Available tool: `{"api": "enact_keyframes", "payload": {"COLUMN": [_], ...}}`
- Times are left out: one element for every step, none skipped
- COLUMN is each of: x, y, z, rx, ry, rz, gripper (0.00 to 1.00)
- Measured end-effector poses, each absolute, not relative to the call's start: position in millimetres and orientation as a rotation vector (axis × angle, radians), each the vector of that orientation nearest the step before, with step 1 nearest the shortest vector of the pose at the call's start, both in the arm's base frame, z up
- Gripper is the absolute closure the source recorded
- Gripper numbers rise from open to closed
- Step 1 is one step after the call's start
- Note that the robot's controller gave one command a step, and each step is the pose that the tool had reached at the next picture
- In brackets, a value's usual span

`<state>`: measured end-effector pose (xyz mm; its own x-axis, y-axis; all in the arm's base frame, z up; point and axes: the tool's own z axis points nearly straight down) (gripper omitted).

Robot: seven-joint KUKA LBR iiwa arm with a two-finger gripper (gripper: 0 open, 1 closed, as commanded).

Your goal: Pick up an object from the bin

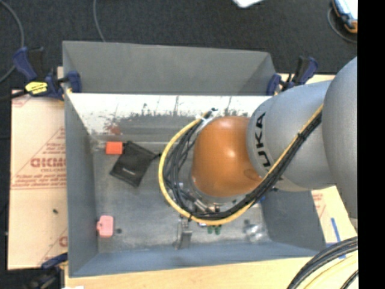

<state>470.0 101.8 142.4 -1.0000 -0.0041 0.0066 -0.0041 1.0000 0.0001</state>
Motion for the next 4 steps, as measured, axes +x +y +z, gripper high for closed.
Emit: {"api": "enact_keyframes", "payload": {"x": [472.1, 577.6, 576.6, 614.1], "y": [101.4, 134.2, 129.4, 152.0], "z": [146.4, 68.4, 128.6, 108.8], "rx": [-0.001, 0.258, 0.047, 0.913], "ry": [-3.143, -3.13, -3.151, -3.012], "rz": [-0.002, -0.002, -0.005, -0.002], "gripper": [0.0, 0.0, 0.0, 0.0]}}
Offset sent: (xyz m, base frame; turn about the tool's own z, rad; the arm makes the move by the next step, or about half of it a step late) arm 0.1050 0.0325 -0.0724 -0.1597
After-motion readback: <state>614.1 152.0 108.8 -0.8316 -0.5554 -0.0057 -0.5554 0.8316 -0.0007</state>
